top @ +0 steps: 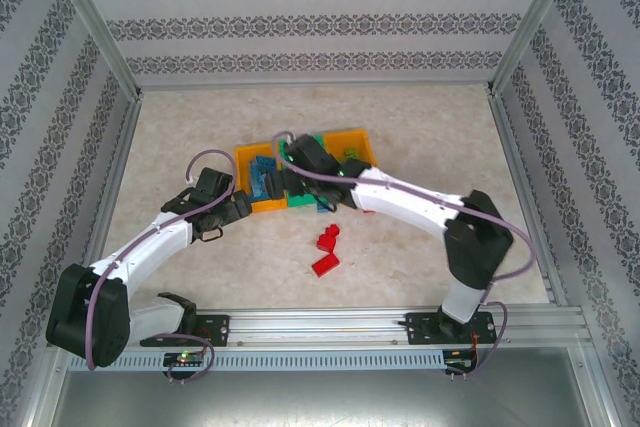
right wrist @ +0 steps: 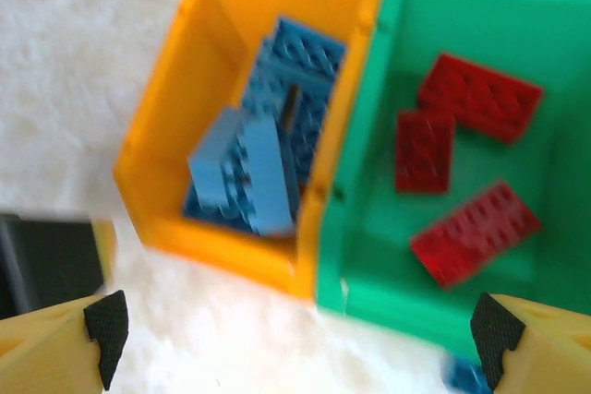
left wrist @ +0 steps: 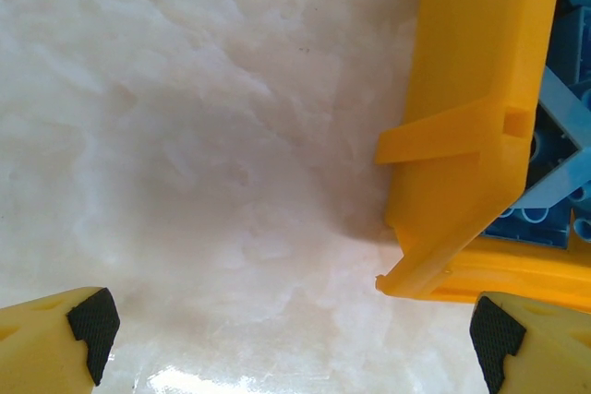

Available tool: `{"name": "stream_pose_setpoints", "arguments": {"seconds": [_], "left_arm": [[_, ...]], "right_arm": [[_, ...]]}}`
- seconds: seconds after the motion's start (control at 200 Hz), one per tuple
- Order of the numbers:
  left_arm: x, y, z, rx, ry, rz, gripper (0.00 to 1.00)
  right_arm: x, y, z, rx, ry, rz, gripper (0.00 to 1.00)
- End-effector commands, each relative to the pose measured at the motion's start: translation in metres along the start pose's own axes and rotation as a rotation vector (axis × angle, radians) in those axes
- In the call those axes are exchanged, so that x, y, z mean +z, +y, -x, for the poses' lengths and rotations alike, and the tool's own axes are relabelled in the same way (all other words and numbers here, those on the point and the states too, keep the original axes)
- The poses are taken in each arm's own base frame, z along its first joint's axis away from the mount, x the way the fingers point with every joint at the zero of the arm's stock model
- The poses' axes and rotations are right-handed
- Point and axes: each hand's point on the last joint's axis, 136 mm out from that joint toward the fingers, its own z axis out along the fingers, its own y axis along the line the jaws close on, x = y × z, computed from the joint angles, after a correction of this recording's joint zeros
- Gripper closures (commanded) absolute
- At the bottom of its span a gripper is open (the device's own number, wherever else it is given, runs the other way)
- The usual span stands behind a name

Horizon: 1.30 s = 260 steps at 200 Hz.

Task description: Sort the legos into containers by color

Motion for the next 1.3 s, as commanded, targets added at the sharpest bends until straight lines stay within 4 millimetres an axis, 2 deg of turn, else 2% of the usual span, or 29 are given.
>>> {"name": "stream_pose_setpoints", "arguments": {"seconds": [0.0,0.11,0.25,0.39,0.49,0.664,0.979,1.144,1.294], "left_arm": [[-0.001,-0.006,0.009,-0.014,-0.027,-0.033,0.01],[-0.001,-0.01,0.01,-0.015,-0.024,-0.049,0.01],[0.0,-0.01,0.009,-0.015,-0.021,-0.049,0.01],[0.002,-0.007,0.006,-0.016,-0.016,-0.04,0.01],[0.002,-0.006,0.006,-0.013,-0.016,-0.035,0.01],[0.001,-0.006,0.007,-0.007,-0.021,-0.031,0.01],[0.002,-0.006,0.008,-0.003,-0.02,-0.027,0.01],[0.001,-0.008,0.01,0.0,-0.024,-0.027,0.01],[0.002,-0.007,0.011,0.0,-0.023,-0.021,0.01]], "right_arm": [[0.001,-0.047,-0.036,-0.004,-0.004,-0.185,0.02],[0.002,-0.062,-0.06,-0.013,0.014,-0.245,0.02],[0.014,-0.07,-0.076,-0.014,0.046,-0.294,0.02],[0.03,-0.072,-0.088,0.015,0.086,-0.301,0.1],[0.041,-0.071,-0.091,0.038,0.107,-0.288,0.18],[0.059,-0.078,-0.093,0.085,0.132,-0.283,0.27],[0.086,-0.082,-0.085,0.109,0.144,-0.262,0.31],[0.092,-0.088,-0.075,0.117,0.142,-0.262,0.37],[0.09,-0.092,-0.075,0.103,0.152,-0.279,0.47]]}}
